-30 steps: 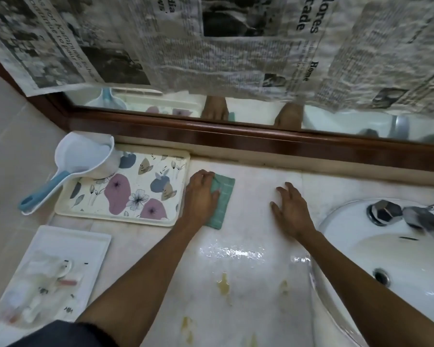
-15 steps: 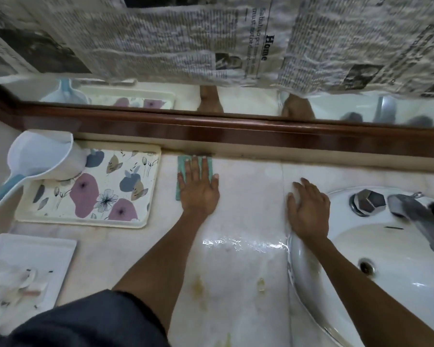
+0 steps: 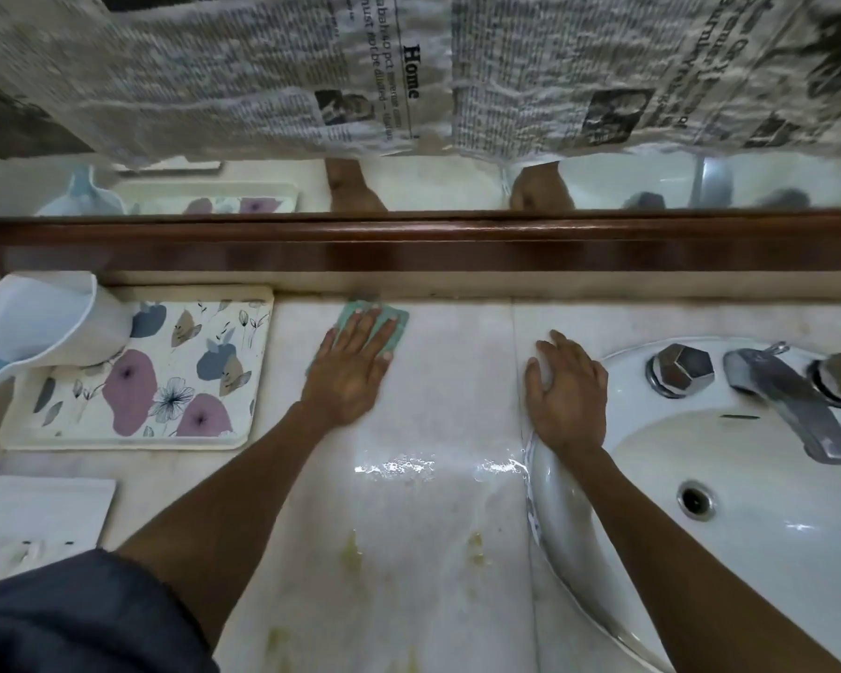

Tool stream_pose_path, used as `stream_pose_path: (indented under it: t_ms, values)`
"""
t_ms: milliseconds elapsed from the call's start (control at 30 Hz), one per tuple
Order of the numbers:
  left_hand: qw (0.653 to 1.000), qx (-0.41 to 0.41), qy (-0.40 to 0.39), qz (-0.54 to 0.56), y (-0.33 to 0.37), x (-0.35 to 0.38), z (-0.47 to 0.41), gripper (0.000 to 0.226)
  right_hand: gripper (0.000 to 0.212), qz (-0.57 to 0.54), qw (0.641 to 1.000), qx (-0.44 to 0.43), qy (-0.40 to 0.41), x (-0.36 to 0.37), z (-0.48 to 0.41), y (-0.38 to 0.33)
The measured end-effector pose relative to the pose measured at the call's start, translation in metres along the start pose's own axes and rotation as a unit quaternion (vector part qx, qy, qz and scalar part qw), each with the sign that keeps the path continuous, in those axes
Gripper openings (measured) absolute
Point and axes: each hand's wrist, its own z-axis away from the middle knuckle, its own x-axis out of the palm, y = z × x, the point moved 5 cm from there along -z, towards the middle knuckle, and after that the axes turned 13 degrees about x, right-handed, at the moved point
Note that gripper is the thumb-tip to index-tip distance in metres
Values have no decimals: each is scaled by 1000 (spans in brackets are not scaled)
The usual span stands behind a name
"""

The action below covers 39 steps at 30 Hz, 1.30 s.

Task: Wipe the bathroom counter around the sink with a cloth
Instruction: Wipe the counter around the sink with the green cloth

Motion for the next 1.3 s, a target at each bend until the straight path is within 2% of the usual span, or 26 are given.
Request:
stream_pose_path:
  t_ms: [100, 167, 233, 333, 433, 500, 567, 633, 767, 833, 933, 1133, 1300]
  values:
    - [988, -148, 12, 39, 27, 7, -32, 56, 37, -14, 1000, 1, 14, 1, 0, 2]
    - [980, -188, 15, 64, 57, 13, -49, 57, 37, -25, 999, 2, 20, -1, 1, 1]
    - [990, -130, 9, 54, 94, 19, -58, 57, 36, -51, 998, 5, 28, -4, 2, 0]
    - [999, 25, -16, 43, 134, 29, -41, 57, 35, -77, 996, 4, 35, -8, 3, -2]
    - [982, 184, -44, 11, 129, 28, 9, 54, 29, -94, 995, 4, 40, -12, 5, -1]
    - [974, 220, -50, -12, 99, 22, 35, 54, 28, -105, 994, 9, 37, -13, 7, 1]
    - [980, 192, -51, -15, 69, 16, 41, 53, 29, -122, 992, 8, 30, -15, 9, 3]
    - [991, 126, -42, 5, 54, 12, 26, 54, 30, -133, 991, -5, 20, -17, 12, 5]
    - [999, -26, 2, 44, 75, 16, -18, 55, 31, -164, 986, -18, -10, -20, 26, 10]
    - [998, -51, 2, 46, 96, 20, -28, 55, 32, -179, 983, -11, -23, -21, 32, 14]
    - [999, -1, -8, 47, 125, 28, -17, 55, 32, -193, 981, -5, -26, -23, 41, 15]
    - [981, 183, -58, 23, 174, 39, 71, 55, 33, -172, 985, -10, -14, -29, 65, 16]
    - [949, 302, -92, -9, 155, 35, 123, 54, 35, -121, 993, -8, -15, -23, 98, 30]
